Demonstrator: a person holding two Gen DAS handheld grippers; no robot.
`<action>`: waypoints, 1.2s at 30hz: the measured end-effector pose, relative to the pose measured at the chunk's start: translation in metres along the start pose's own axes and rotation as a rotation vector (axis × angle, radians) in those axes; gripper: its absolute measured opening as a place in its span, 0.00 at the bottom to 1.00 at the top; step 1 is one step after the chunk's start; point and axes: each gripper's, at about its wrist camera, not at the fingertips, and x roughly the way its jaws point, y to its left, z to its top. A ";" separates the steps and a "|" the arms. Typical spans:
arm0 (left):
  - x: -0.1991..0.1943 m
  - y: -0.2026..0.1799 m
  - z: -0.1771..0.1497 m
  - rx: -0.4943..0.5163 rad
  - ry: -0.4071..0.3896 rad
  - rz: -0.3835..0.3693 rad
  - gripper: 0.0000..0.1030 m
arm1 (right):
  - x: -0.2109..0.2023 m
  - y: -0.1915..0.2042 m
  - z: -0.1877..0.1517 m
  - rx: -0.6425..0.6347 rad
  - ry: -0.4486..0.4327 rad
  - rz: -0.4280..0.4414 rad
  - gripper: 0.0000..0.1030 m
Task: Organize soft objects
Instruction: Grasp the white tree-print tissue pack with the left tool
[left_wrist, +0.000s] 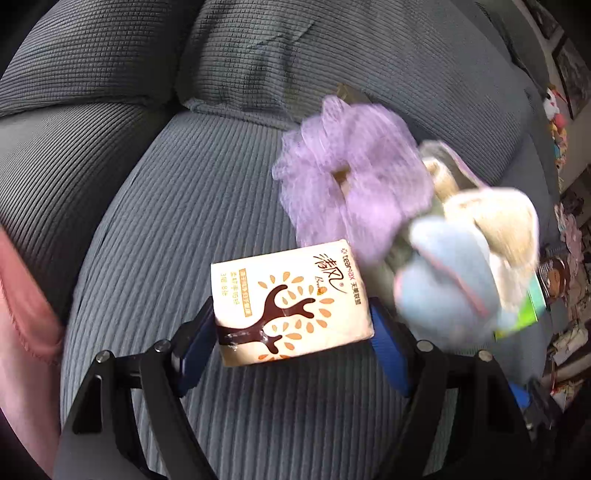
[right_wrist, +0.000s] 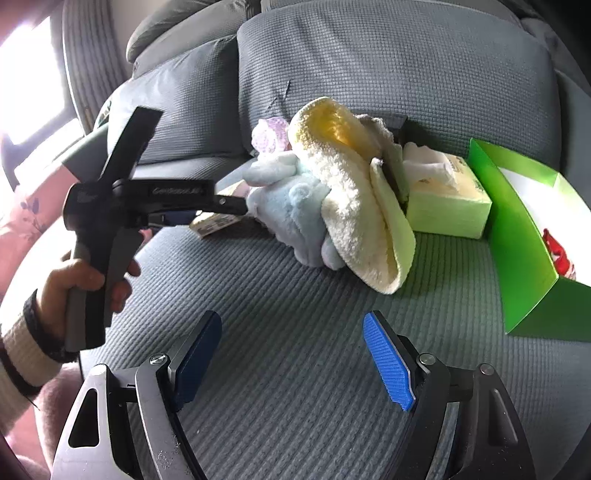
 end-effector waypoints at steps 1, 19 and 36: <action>-0.005 -0.002 -0.008 0.026 0.009 -0.007 0.75 | -0.001 -0.002 -0.001 0.003 0.001 0.002 0.78; 0.009 -0.137 -0.100 0.538 0.140 -0.125 0.85 | -0.025 -0.062 -0.033 0.230 -0.013 0.019 0.78; -0.030 -0.089 -0.101 0.236 0.052 -0.136 0.84 | -0.018 -0.031 -0.047 0.027 0.013 0.064 0.78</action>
